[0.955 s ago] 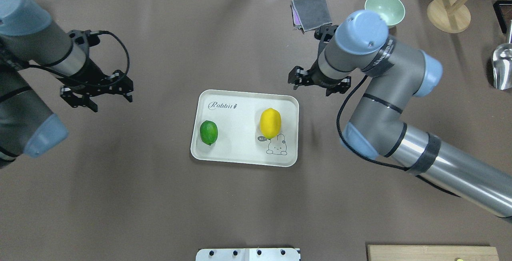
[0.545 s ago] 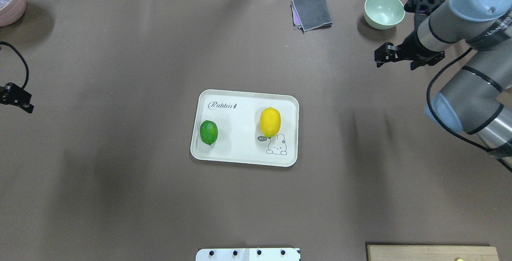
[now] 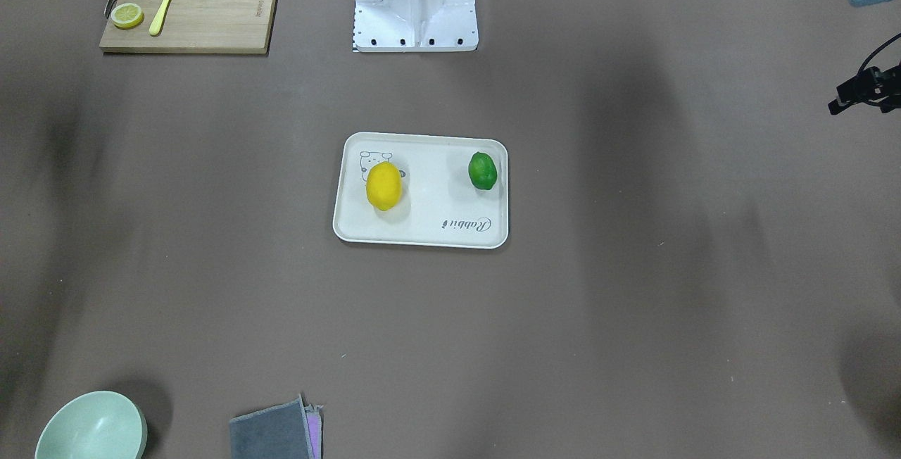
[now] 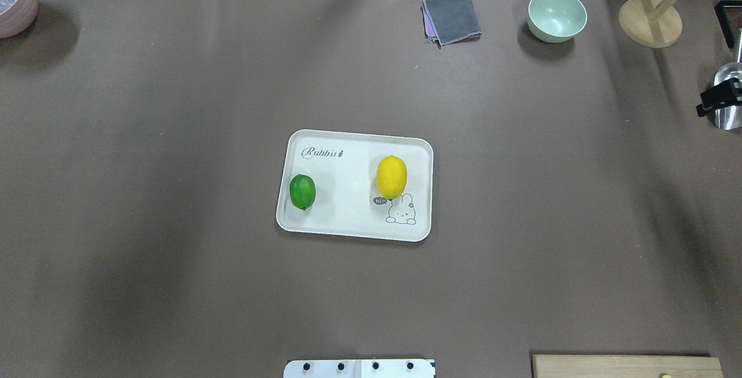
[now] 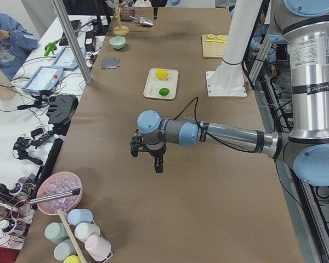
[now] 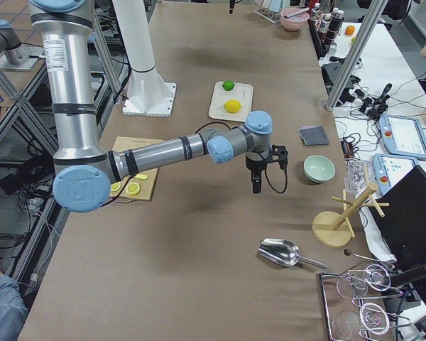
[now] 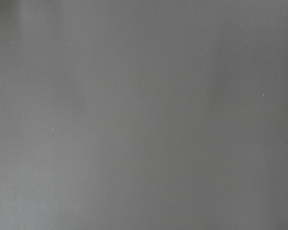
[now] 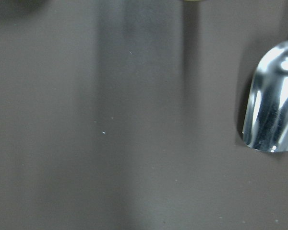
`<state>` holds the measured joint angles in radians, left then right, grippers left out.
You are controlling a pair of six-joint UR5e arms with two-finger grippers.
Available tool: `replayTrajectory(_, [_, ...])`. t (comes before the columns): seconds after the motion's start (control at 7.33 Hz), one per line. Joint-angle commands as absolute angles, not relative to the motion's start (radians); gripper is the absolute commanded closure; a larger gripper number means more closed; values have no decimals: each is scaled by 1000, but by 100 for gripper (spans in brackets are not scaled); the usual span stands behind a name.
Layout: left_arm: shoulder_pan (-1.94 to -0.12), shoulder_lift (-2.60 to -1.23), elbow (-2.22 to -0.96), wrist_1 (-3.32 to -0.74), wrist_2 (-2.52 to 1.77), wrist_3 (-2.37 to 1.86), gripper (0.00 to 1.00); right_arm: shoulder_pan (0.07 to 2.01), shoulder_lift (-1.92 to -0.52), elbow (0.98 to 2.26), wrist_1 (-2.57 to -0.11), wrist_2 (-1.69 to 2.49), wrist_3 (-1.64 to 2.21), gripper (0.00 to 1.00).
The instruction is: Place all lemons on tray
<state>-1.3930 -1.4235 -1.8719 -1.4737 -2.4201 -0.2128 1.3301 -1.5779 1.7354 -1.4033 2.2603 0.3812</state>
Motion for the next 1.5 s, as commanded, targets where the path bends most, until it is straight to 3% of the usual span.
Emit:
replayTrajectory(0.0, [-1550, -1448, -1879, -1268, -2435, 42, 2, 1512, -1664, 1700, -1431, 2316, 116, 0])
replayTrajectory(0.55, [-1597, -1453, -1878, -1227, -2349, 55, 2, 1591, -1709, 1638, -1453, 2295, 95, 0])
replayTrajectory(1.36, [-1652, -1447, -1729, -1292, -2309, 143, 2, 1591, -1660, 1657, -1567, 2296, 112, 0])
